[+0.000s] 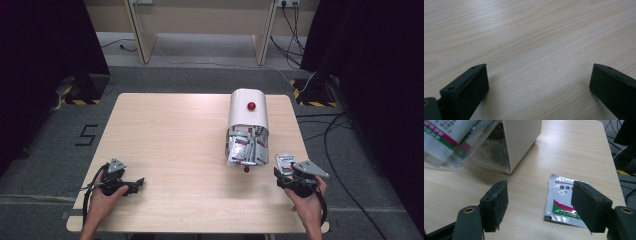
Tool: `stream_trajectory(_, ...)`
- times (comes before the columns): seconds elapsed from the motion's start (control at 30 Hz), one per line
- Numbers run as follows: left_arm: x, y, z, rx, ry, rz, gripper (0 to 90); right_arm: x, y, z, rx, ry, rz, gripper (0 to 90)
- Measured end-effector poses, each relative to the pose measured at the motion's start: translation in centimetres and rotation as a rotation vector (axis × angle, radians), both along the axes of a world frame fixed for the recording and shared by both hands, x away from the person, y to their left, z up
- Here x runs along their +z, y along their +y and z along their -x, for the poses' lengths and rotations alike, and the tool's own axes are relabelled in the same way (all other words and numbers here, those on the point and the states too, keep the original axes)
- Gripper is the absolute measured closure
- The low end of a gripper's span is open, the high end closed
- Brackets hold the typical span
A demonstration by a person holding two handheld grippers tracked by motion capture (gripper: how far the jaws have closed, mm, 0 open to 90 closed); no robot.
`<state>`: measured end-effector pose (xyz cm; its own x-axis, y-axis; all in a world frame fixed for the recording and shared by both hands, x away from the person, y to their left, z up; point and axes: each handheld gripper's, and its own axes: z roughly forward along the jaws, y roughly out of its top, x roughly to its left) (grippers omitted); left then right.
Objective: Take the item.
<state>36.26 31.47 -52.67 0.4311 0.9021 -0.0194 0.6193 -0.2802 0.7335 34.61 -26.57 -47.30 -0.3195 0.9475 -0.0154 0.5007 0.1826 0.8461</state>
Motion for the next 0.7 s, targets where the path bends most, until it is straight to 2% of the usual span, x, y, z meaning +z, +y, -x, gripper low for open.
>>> stream_trajectory(0.7,0.0,0.0,0.0,0.0,0.0,0.0,1.4,-0.7,0.6,2.4,0.039,0.006,0.003,30.7)
